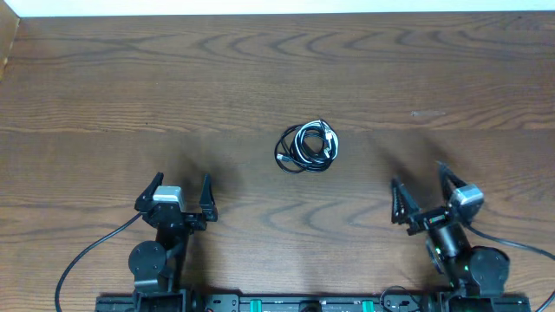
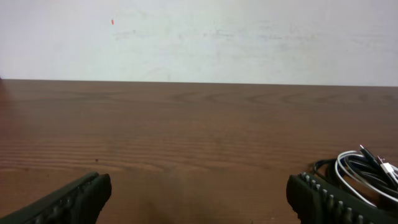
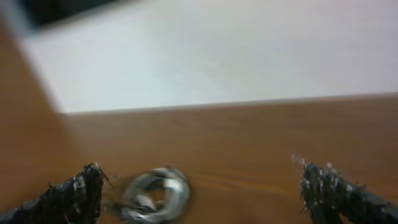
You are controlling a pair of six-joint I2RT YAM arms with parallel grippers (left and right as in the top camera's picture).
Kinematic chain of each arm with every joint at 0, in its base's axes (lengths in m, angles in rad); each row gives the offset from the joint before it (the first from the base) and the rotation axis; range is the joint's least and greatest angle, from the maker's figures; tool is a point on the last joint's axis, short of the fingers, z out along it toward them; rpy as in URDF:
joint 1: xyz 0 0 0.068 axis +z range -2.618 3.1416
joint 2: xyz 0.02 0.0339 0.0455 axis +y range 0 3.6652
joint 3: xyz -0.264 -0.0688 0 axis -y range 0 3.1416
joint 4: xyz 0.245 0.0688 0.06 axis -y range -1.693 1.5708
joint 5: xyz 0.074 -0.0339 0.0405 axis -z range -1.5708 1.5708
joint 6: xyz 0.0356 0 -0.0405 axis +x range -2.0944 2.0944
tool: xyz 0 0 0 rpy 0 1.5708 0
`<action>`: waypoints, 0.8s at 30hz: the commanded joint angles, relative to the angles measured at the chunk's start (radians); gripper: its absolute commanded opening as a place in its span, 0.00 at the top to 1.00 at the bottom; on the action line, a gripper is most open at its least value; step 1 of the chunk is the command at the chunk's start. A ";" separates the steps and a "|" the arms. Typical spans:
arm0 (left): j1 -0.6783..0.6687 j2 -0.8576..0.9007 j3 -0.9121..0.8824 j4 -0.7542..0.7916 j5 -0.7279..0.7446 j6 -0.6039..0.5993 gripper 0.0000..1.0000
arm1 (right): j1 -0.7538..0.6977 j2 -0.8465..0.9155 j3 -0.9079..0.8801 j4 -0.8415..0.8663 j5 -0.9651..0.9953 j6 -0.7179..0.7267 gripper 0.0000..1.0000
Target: Untangle cables
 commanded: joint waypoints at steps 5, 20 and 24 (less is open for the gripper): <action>0.003 -0.006 -0.017 -0.036 -0.002 0.013 0.05 | 0.007 -0.004 0.082 0.248 -0.102 0.101 0.01; 0.003 -0.006 -0.017 -0.036 -0.002 0.013 0.05 | 0.001 0.635 1.064 -0.929 0.060 -0.365 0.01; 0.003 -0.006 -0.017 -0.036 -0.002 0.013 0.05 | 0.001 0.843 1.246 -1.144 -0.156 -0.359 0.01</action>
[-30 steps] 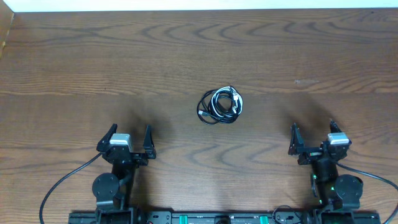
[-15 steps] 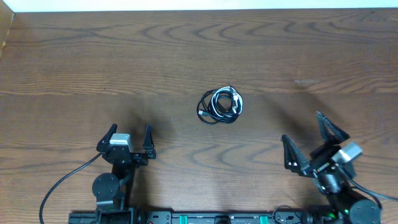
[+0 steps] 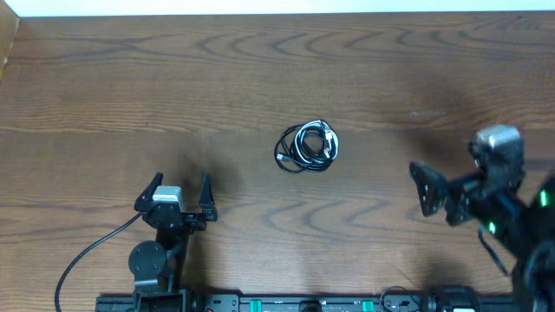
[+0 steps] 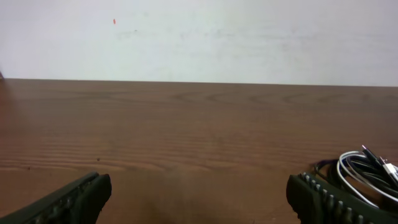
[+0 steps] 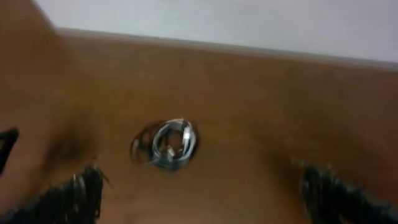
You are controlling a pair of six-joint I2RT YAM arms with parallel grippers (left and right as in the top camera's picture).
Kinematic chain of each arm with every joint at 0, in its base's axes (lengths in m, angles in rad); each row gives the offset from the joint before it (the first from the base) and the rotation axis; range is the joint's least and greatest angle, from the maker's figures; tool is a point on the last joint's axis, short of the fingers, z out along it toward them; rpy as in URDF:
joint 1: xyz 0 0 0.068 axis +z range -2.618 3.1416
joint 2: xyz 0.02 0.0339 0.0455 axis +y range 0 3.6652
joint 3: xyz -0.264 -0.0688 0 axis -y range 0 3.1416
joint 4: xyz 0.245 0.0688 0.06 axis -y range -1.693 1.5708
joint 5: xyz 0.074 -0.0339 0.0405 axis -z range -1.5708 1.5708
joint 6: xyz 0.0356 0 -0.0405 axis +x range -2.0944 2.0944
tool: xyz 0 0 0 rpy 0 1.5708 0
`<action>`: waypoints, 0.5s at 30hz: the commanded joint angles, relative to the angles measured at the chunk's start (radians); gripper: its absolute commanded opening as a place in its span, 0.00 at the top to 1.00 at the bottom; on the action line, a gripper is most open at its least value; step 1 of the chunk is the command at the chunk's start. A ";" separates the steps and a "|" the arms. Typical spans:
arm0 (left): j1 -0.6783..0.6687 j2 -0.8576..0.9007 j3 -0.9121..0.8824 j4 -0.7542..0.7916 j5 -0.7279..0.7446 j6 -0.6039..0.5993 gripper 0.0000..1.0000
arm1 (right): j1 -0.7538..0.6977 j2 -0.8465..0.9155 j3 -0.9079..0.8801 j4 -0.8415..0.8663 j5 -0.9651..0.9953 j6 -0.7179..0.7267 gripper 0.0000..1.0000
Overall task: Untangle cables
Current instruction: 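Move the right gripper over the tangled black and white cable bundle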
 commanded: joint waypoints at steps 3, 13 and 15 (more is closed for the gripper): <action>0.003 -0.006 -0.018 -0.034 0.005 0.013 0.05 | 0.002 0.183 0.121 -0.126 -0.400 -0.023 0.01; 0.003 -0.006 -0.018 -0.034 0.005 0.013 0.05 | 0.116 0.414 0.111 -0.146 -0.195 0.219 0.16; 0.003 -0.006 -0.018 -0.034 0.005 0.013 0.05 | 0.194 0.465 0.128 -0.159 -0.118 0.254 0.16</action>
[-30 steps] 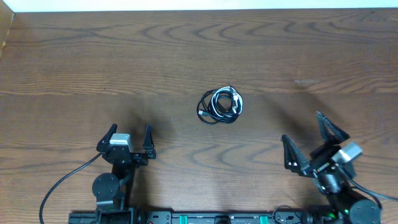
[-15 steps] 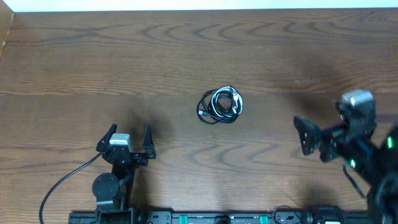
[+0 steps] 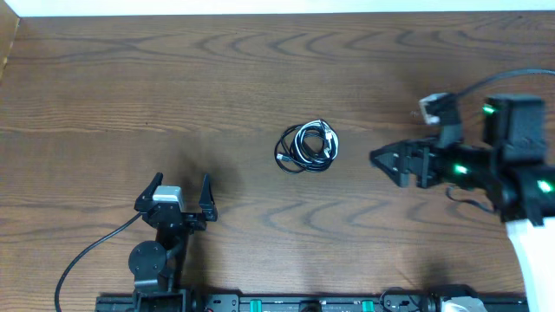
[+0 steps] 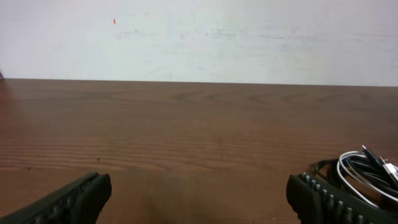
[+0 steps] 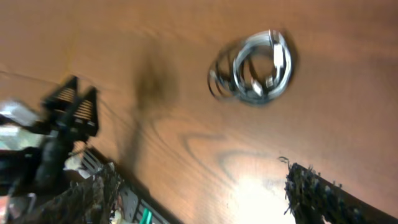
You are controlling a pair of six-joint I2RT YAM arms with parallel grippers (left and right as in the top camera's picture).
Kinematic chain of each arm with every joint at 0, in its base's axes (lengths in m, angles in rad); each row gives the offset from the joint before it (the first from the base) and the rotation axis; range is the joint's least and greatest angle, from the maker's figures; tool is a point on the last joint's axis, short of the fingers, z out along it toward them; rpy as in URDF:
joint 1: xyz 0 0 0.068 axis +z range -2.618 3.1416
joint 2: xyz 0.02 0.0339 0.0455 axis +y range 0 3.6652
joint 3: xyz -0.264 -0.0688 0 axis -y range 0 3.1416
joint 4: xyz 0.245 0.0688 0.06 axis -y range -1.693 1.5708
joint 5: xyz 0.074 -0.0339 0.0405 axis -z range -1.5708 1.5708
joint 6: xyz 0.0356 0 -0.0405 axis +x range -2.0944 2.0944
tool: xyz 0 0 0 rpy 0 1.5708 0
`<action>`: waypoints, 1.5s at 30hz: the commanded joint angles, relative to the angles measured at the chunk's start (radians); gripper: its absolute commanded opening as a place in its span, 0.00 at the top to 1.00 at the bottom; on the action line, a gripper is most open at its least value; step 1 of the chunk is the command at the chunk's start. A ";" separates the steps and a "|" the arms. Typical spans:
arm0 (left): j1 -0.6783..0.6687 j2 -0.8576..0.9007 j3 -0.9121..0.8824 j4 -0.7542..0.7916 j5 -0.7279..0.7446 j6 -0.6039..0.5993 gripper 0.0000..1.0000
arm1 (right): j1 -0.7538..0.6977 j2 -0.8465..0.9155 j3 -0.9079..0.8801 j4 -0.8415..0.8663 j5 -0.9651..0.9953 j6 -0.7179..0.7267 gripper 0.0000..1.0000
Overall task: Untangle cables
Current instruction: 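Move the right gripper over the tangled black and white cable bundle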
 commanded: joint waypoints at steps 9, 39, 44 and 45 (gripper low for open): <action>0.003 -0.006 -0.018 -0.034 0.005 0.013 0.05 | 0.346 0.406 0.372 -0.266 0.576 0.250 0.08; 0.003 -0.006 -0.018 -0.034 0.005 0.013 0.05 | 0.349 0.739 0.390 -0.108 0.349 0.282 0.01; 0.003 -0.006 -0.018 -0.020 0.051 -0.020 0.05 | 0.348 0.739 0.390 -0.109 0.357 0.270 0.01; 0.003 -0.006 -0.018 -0.024 0.098 -0.044 0.05 | 0.349 0.739 0.390 -0.108 0.360 0.260 0.01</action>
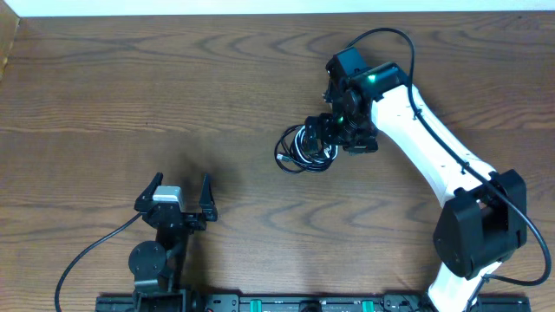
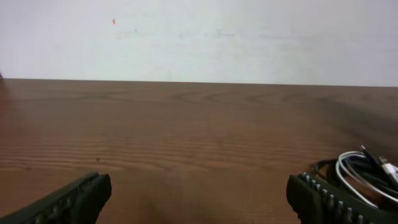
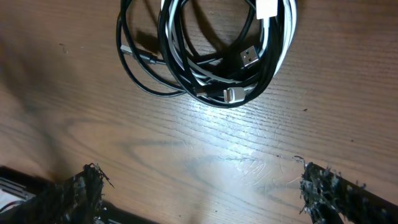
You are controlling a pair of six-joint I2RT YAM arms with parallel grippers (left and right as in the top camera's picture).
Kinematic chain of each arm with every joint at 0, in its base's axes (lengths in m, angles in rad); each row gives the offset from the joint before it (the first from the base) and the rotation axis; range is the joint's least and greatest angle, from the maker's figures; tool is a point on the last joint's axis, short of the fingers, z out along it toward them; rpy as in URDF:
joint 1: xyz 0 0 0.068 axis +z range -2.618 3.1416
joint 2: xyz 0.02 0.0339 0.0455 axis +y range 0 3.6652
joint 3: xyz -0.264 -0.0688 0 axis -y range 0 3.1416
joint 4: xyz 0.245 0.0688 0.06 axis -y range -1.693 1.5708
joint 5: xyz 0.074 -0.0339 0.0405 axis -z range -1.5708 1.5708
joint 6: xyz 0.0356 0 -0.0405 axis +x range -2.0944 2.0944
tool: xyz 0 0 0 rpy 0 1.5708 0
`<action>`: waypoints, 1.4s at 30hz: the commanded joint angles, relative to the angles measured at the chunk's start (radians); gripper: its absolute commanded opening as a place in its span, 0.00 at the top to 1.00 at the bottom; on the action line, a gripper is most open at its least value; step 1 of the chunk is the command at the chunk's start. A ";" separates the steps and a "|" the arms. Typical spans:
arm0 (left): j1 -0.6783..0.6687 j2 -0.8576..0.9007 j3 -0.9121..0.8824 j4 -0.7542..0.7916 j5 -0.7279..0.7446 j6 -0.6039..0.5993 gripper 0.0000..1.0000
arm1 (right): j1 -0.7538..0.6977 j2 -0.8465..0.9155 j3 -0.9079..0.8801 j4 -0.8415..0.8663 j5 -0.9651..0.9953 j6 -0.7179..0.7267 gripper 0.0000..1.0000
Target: Untangle cables
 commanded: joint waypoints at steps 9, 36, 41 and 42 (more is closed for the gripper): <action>0.002 -0.006 -0.018 -0.026 0.259 -0.196 0.05 | 0.012 -0.015 0.008 0.048 0.001 -0.036 0.01; 0.003 0.697 1.073 -0.965 0.369 -0.192 0.05 | 0.039 -0.015 0.008 -0.036 -0.137 -0.036 0.01; 0.003 0.832 1.065 -1.125 0.365 -0.189 0.05 | 0.039 -0.016 0.008 -0.040 -0.135 -0.040 0.01; 0.003 0.859 1.065 -1.140 0.365 -0.184 0.05 | 0.039 -0.015 0.008 -0.035 -0.124 -0.041 0.01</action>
